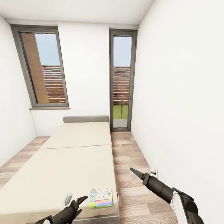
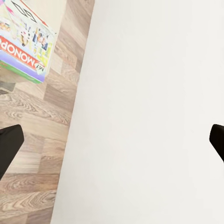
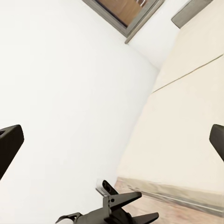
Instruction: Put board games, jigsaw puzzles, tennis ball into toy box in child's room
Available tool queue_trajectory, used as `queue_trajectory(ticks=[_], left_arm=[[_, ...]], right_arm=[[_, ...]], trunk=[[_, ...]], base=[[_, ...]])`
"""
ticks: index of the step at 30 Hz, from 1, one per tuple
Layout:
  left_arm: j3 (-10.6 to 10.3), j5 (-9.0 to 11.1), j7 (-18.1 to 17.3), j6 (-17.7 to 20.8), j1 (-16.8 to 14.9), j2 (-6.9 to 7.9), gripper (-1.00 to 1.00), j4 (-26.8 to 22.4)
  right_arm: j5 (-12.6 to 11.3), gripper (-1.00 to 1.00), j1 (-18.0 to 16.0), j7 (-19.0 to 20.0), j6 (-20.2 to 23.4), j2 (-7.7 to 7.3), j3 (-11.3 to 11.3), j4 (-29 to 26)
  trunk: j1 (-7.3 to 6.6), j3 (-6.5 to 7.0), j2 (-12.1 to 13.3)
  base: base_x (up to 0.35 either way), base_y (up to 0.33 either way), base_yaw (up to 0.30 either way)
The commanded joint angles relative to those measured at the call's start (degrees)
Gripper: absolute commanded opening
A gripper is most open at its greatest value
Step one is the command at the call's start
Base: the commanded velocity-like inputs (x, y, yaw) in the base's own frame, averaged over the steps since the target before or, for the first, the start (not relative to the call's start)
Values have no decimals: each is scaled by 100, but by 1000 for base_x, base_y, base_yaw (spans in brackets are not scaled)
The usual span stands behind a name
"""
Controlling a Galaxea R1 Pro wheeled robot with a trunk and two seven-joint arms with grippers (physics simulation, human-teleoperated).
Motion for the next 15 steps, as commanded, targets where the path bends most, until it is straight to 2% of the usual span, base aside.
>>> queue_trajectory(ticks=[1,11,15], left_arm=[[16,17,-10,38,-5,-1,100,2],[15,15,-8,20,-5,-8,100,4],[15,14,-8,15,-5,-4,100,5]], right_arm=[[-7,100,-6,15,27,6,-10,-1],[16,100,-6,-45,82,0,0,-62],[24,100,-6,-316,95,2,9,-155]], trunk=[[24,-27,-48],[243,-207,-449],[331,-278,-609]], base=[[0,0,0],[0,0,0],[0,0,0]])
